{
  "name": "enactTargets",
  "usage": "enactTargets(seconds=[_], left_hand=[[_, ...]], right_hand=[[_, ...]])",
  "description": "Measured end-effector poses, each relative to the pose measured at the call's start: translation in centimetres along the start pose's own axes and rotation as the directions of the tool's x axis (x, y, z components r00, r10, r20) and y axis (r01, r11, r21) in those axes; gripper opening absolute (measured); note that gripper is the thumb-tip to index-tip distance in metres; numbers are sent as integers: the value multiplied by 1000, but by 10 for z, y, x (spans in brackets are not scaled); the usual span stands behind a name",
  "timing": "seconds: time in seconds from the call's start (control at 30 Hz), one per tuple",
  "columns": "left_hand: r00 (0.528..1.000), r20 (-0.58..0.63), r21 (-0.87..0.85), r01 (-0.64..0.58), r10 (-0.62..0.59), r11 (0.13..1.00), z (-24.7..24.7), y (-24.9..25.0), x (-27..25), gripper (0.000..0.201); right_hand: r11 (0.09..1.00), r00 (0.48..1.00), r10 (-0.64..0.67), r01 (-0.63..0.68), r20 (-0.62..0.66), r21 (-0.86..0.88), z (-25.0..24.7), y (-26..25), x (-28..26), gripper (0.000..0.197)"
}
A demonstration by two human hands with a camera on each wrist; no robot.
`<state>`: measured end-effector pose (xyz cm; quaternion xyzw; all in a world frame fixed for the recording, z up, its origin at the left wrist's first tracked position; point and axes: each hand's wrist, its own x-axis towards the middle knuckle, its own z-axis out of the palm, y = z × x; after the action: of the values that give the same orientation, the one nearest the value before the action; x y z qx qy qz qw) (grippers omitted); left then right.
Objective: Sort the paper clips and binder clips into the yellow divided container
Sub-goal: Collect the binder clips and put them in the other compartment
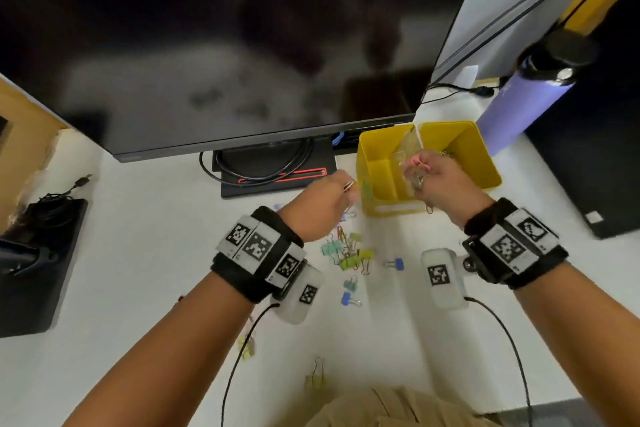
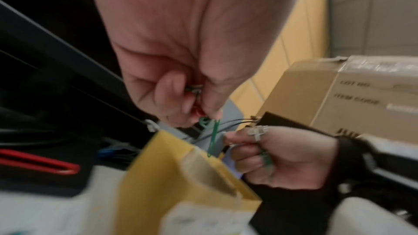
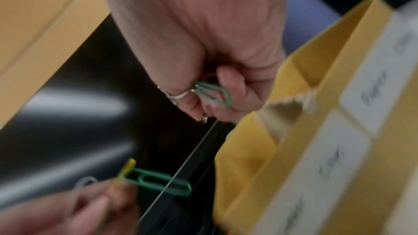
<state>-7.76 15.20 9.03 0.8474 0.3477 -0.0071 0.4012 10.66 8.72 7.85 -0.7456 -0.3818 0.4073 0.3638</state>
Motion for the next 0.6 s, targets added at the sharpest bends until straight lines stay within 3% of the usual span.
enactTargets(seconds=[0.13, 0.2, 0.27, 0.33, 0.47, 0.6], left_hand=[[1000, -24, -52, -16, 14, 999, 22, 66, 65, 30], [998, -18, -48, 53, -54, 997, 39, 83, 99, 30], [990, -34, -53, 137, -139, 989, 51, 94, 122, 33], [982, -32, -92, 180, -184, 979, 57, 101, 136, 31], [982, 16, -86, 188, -188, 978, 65, 102, 143, 36], [985, -124, -164, 95, -116, 982, 78, 92, 134, 48]], right_hand=[[997, 968, 16, -34, -250, -69, -49, 20, 33, 19], [995, 973, 58, -74, -225, -64, -60, 30, 44, 7], [991, 985, 108, -117, -135, -60, -66, 37, 49, 37], [991, 989, 123, -126, -81, -37, -70, 41, 46, 45], [995, 992, 94, -96, -79, -16, -77, 58, 42, 40], [992, 986, -49, 30, -158, -121, -75, 67, 37, 25]])
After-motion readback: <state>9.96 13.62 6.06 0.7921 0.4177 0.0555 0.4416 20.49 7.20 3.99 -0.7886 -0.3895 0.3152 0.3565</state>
